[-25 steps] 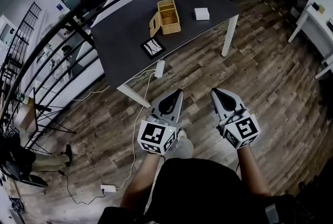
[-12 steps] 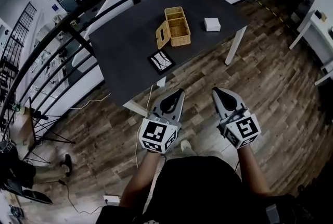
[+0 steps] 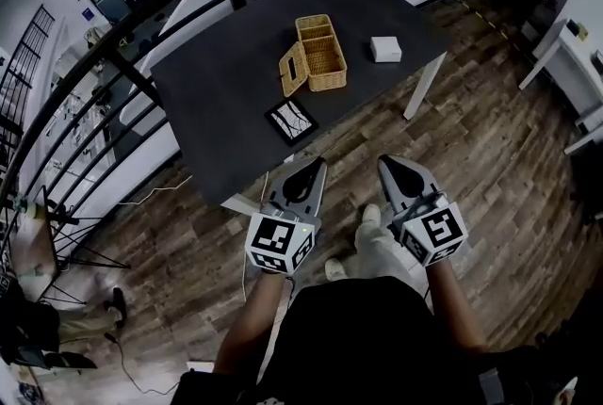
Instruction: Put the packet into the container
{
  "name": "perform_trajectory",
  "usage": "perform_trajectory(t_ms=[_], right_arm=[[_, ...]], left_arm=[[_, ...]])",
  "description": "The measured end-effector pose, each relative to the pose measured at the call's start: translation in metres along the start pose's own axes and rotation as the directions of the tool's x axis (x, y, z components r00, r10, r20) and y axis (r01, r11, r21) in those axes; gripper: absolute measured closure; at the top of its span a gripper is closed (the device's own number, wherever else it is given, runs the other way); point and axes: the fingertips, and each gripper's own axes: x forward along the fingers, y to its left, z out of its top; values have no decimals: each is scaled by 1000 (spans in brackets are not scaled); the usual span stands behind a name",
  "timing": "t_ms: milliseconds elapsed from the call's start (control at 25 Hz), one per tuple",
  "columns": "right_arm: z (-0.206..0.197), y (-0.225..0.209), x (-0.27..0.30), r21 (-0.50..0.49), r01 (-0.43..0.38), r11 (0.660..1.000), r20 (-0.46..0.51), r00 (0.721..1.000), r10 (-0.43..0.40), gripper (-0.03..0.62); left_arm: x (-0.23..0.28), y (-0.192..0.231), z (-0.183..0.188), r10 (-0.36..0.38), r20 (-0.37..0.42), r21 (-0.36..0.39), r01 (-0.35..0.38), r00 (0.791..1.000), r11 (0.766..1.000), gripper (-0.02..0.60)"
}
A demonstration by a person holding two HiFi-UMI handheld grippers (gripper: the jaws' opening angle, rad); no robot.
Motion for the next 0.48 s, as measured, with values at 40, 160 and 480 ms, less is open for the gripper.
perform_trajectory(t_ms=[40, 160, 480], right_arm=[[0, -2, 3, 3, 1, 1000, -8, 1000, -1, 589], [4, -13, 17, 3, 14, 1000, -2, 1000, -14, 589], [0, -63, 68, 13, 12, 1000, -9, 1000, -11, 589]], left_arm=[[3, 3, 0, 0, -1, -2, 0, 1000, 1000, 574], [15, 12, -1, -1, -7, -4, 1, 1000, 1000, 574], [72, 48, -4, 9, -27, 5, -9, 1000, 1000, 574]])
